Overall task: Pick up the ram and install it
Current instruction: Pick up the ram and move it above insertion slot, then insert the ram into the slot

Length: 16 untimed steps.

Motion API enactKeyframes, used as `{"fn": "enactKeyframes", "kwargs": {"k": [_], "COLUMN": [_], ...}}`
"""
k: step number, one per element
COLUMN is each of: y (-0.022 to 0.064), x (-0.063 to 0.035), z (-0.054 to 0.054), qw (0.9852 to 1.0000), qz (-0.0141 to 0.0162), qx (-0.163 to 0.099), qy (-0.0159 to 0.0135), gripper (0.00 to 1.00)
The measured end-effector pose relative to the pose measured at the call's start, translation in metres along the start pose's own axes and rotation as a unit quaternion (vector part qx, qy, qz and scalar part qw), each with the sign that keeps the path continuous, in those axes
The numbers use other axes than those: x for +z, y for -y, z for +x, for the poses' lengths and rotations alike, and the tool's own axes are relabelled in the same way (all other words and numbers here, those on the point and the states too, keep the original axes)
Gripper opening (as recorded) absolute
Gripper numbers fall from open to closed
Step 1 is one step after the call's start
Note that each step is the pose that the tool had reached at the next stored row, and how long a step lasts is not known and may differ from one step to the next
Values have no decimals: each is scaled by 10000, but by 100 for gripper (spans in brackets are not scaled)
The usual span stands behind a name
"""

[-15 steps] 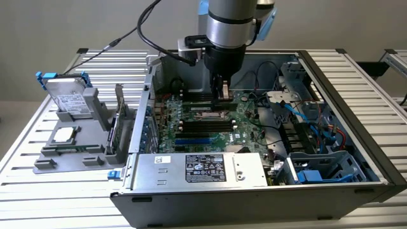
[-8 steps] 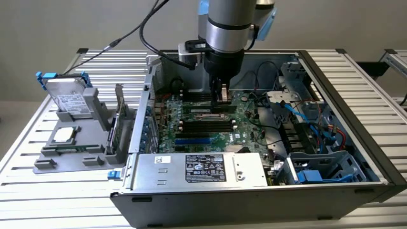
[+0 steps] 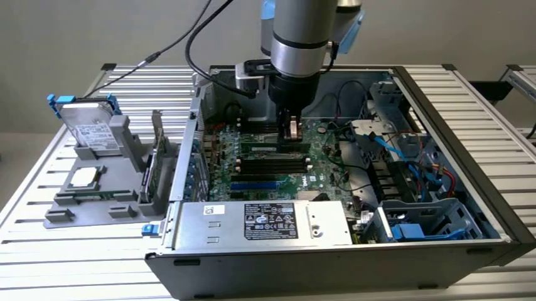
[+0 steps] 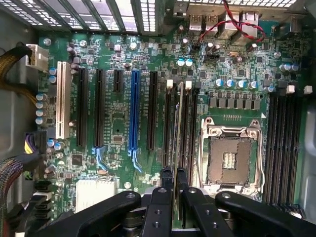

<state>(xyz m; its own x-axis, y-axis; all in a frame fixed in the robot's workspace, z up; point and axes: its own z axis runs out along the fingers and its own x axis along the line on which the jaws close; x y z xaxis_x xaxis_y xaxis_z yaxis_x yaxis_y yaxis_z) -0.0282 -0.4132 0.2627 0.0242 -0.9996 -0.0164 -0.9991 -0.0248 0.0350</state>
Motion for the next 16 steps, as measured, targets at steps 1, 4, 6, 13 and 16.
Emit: {"fn": "enactKeyframes", "kwargs": {"k": [1, 4, 6, 13, 16], "y": [1, 5, 12, 23, 18], "x": [17, 71, 109, 211, 243], "z": [-2, -12, -19, -76, -87], "qw": [10000, 10000, 10000, 10000, 9999], "qz": [0, 1, 1, 0, -2], "qx": [19, 48, 51, 52, 36], "qy": [-1, -4, -8, -82, -121], "gripper": [14, 14, 14, 14, 14]}}
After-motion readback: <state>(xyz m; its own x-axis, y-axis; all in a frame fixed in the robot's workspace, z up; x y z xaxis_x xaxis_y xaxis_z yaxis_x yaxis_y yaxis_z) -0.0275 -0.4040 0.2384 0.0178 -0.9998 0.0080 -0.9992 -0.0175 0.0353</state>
